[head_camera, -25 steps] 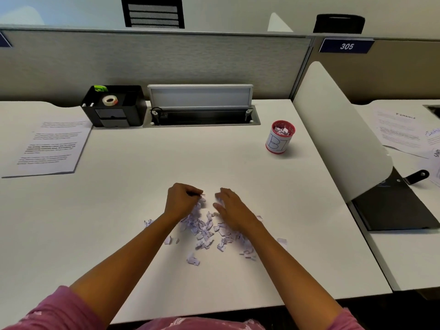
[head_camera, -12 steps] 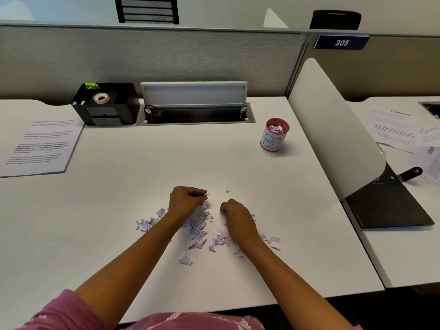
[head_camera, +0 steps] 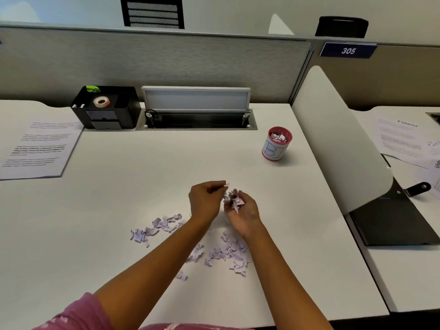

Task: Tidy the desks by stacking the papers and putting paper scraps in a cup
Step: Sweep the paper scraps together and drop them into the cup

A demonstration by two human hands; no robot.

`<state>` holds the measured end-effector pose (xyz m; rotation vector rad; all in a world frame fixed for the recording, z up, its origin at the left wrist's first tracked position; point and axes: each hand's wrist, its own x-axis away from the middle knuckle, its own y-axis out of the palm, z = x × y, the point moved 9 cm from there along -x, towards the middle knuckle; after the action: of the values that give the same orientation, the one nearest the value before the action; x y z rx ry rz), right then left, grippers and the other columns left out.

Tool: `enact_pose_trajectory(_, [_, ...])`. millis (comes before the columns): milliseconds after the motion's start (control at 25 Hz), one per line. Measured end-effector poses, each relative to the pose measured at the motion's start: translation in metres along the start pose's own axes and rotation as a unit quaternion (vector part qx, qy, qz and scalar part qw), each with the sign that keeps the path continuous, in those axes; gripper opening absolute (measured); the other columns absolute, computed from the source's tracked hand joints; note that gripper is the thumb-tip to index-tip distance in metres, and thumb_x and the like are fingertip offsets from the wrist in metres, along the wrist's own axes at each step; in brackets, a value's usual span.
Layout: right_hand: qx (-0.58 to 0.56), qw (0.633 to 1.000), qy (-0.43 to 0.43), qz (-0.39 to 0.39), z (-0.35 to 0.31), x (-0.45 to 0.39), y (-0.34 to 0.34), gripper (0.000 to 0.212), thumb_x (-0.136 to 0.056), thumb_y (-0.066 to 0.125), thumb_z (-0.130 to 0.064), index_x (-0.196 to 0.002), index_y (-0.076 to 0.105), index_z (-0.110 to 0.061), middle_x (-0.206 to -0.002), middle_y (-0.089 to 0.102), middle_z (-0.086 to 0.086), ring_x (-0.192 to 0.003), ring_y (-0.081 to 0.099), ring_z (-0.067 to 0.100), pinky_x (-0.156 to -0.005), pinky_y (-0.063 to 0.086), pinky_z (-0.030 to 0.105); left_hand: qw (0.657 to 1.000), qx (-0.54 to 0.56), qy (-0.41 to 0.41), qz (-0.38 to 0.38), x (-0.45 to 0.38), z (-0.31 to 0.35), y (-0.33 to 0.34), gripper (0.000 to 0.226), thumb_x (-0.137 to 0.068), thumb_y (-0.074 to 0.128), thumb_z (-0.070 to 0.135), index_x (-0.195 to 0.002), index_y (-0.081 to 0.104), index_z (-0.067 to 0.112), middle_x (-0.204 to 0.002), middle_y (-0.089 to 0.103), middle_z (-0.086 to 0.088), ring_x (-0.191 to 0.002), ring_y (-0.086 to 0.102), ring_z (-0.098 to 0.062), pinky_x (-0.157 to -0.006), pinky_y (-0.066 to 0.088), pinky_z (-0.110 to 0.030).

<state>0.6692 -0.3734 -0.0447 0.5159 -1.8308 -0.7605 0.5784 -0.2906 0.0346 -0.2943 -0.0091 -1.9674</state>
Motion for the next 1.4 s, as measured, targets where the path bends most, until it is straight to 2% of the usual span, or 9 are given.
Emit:
enact_pose_trajectory(120, [-0.048,0.999,-0.01,-0.002,0.002,-0.016,0.002,0.031,-0.104,0.041,-0.024,-0.081,0.054,-0.008,-0.084,0.057,0.012,-0.079,0.057,0.022,-0.078,0.055,0.031,0.999,0.009,0.035,0.002,0.002,0.009,0.017,0.019,-0.083,0.072,0.004,-0.094,0.079,0.018,-0.089,0.077,0.005,-0.085,0.072,-0.004,-0.085,0.058,-0.026])
enact_pose_trajectory(440, [-0.125,0.992,-0.027,-0.017,-0.023,-0.024,0.026,0.027,-0.102,0.046,-0.024,-0.105,0.068,-0.011,-0.1,0.07,0.013,-0.085,0.072,0.025,-0.082,0.058,0.034,0.997,0.031,0.051,-0.041,-0.004,0.016,0.052,0.024,-0.088,0.071,0.013,-0.11,0.075,0.021,-0.107,0.073,0.013,-0.101,0.067,0.001,-0.095,0.052,-0.022])
enact_pose_trajectory(520, [-0.143,0.989,-0.024,-0.029,-0.026,-0.029,0.028,0.027,-0.102,0.045,-0.022,-0.103,0.069,-0.01,-0.101,0.071,0.015,-0.084,0.074,0.026,-0.078,0.06,0.035,0.994,0.073,0.062,-0.059,0.0,0.022,0.058,0.025,-0.093,0.063,0.011,-0.114,0.072,0.023,-0.11,0.071,0.018,-0.107,0.065,0.002,-0.094,0.05,-0.016])
enact_pose_trajectory(680, [-0.169,0.984,-0.035,-0.031,-0.029,-0.04,0.025,0.027,-0.103,0.044,-0.021,-0.101,0.068,-0.008,-0.105,0.068,0.015,-0.104,0.064,0.025,-0.1,0.051,0.033,0.983,0.141,0.089,-0.075,0.0,0.031,0.053,0.033,-0.104,0.041,0.013,-0.13,0.061,0.01,-0.129,0.065,0.005,-0.122,0.057,-0.002,-0.094,0.043,-0.009])
enact_pose_trajectory(760, [-0.198,0.979,-0.035,-0.045,-0.037,-0.042,0.03,0.027,-0.103,0.042,-0.017,-0.098,0.066,-0.006,-0.095,0.069,0.015,-0.094,0.066,0.024,-0.081,0.059,0.033,0.988,0.093,0.098,-0.079,-0.015,0.023,0.048,0.037,-0.105,0.037,0.022,-0.136,0.056,0.016,-0.137,0.059,0.008,-0.128,0.05,0.0,-0.101,0.039,-0.01])
enact_pose_trajectory(880, [-0.207,0.975,-0.055,-0.056,-0.062,-0.043,0.041,0.029,-0.103,0.039,-0.013,-0.092,0.064,-0.005,-0.086,0.069,0.014,-0.087,0.064,0.022,-0.065,0.058,0.029,0.99,-0.075,0.079,-0.087,-0.055,-0.005,0.039,0.04,-0.104,0.039,0.034,-0.143,0.047,0.027,-0.152,0.04,0.01,-0.143,0.03,-0.005,-0.119,0.025,-0.03])
enact_pose_trajectory(1000, [-0.185,0.977,-0.088,-0.065,-0.103,-0.048,0.056,0.031,-0.103,0.037,-0.014,-0.089,0.063,-0.005,-0.083,0.069,0.013,-0.079,0.065,0.02,-0.061,0.055,0.024,0.954,-0.25,0.084,-0.142,-0.096,-0.034,0.03,0.051,-0.103,0.042,0.033,-0.151,0.031,0.022,-0.159,0.018,0.008,-0.149,0.004,-0.012,-0.121,0.0,-0.037])
enact_pose_trajectory(1120, [-0.147,0.973,-0.157,-0.079,-0.159,-0.049,0.078,0.031,-0.102,0.037,-0.013,-0.088,0.062,-0.003,-0.077,0.07,0.013,-0.065,0.069,0.02,-0.057,0.057,0.024,0.906,-0.359,0.112,-0.195,-0.117,-0.052,0.027,0.063,-0.101,0.048,0.036,-0.155,0.022,0.017,-0.163,0.009,-0.002,-0.151,-0.005,-0.022,-0.119,-0.007,-0.037])
enact_pose_trajectory(1400, [0.079,0.94,-0.33,-0.04,-0.272,-0.062,0.114,0.033,-0.101,0.039,-0.011,-0.075,0.061,-0.011,-0.073,0.066,0.002,-0.068,0.061,0.012,-0.065,0.051,0.022,0.873,-0.406,0.128,-0.239,-0.118,-0.057,0.029,0.076,-0.093,0.045,0.051,-0.156,0.017,0.019,-0.164,0.001,-0.001,-0.15,-0.011,-0.023,-0.119,-0.009,-0.039])
